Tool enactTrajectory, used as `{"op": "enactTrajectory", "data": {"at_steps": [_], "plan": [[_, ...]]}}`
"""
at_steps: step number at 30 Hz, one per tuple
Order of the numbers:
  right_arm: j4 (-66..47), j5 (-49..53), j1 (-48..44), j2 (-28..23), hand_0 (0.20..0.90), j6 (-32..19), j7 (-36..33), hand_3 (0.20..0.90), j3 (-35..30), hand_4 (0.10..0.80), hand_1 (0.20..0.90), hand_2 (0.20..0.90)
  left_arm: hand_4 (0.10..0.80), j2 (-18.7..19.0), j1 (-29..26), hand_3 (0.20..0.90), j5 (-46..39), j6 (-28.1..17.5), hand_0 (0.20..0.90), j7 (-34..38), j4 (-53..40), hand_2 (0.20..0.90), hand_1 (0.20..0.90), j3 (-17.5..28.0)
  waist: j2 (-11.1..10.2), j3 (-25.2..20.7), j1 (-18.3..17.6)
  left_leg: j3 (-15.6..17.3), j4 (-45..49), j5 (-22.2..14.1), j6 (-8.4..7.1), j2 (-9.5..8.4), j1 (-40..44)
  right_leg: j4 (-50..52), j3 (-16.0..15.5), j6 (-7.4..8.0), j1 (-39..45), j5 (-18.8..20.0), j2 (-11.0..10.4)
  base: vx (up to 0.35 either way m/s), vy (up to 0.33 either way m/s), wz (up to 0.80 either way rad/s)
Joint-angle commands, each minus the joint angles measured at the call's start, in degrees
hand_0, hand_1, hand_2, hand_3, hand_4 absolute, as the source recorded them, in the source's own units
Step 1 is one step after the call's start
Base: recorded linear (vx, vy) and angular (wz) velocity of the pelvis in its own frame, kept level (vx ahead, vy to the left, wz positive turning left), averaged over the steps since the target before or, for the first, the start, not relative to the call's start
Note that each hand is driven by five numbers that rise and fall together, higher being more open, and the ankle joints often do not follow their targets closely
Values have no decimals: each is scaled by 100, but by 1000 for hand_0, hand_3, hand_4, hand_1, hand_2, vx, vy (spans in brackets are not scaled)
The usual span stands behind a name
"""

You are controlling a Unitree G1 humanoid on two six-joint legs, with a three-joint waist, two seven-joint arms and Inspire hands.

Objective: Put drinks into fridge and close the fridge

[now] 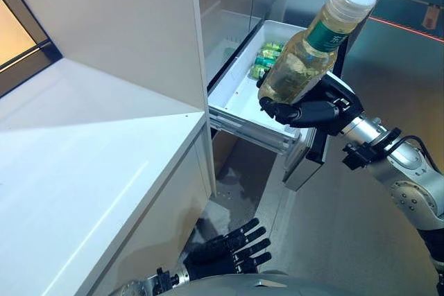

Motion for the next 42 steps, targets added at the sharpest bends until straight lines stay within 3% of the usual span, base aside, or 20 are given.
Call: {"op": "enactTrajectory", "data": {"at_steps": [1, 4, 9, 14, 21, 28, 37, 42], "plan": [[-476, 670, -1016, 64, 300, -674, 71, 200, -805, 100, 300, 300, 800, 10, -56, 900, 291, -563, 900, 463, 89, 900, 900, 61, -128, -439, 116, -325, 34, -540, 105, -251, -28, 134, -277, 394, -34, -11, 6, 0, 0, 0], [-521, 607, -848, 142, 300, -369, 118, 200, -927, 100, 300, 300, 800, 75, -160, 900, 954, -1123, 900, 1167, 427, 900, 900, 177, -139, -436, 109, -319, 34, -512, 93, -234, -59, 127, -306, 400, -55, -2, 12, 0, 0, 0], [-647, 432, -380, 391, 300, 151, 274, 200, -1081, 100, 300, 300, 800, -31, -394, 900, 2465, -2548, 900, 1739, 1405, 900, 900, 444, -187, -413, 60, -252, 34, -463, 83, -214, -95, 131, -320, 417, -103, 27, 27, 0, 0, 0], [-761, 266, 285, 731, 300, 287, 680, 200, -1276, 100, 300, 300, 800, -285, -457, 900, 3322, -3490, 900, 2401, 2287, 900, 900, 518, -262, -367, -45, -103, 34, -469, 91, -187, -84, 146, -269, 432, -153, 53, 62, -1, -4, -1], [-883, -277, 812, 795, 300, 105, 845, 200, -1464, 100, 300, 300, 800, -430, -667, 900, 3654, -3645, 900, 2871, 3549, 900, 900, 597, -339, -348, -254, 127, 34, -496, 84, -152, -56, 153, -133, 473, -210, 89, 108, 16, 0, -13], [-732, -811, 863, 278, 300, -416, 557, 200, -1883, 100, 300, 300, 800, -416, -609, 900, 3751, -3751, 900, 2908, 3981, 900, 900, 594, -415, -349, -345, 240, 40, -539, 82, -131, -39, 152, -8, 493, -245, 114, 154, 34, -17, -13], [-434, -719, -423, -1087, 300, -165, 313, 200, -1583, 100, 300, 300, 800, -179, -567, 900, 3880, -3709, 900, 2597, 4225, 900, 900, 648, -554, -416, -200, 176, 53, -535, 52, -108, -81, 98, 11, 490, -239, 138, 200, 56, -39, -2], [-94, -793, -1215, -1437, 300, 39, 378, 200, -1097, 100, 300, 300, 800, -103, -624, 900, 3869, -3609, 900, 2413, 4267, 900, 900, 647, -567, -466, -129, 141, 44, -524, 33, -94, -67, 93, -24, 481, -210, 116, 193, 77, 2, -2]]}}
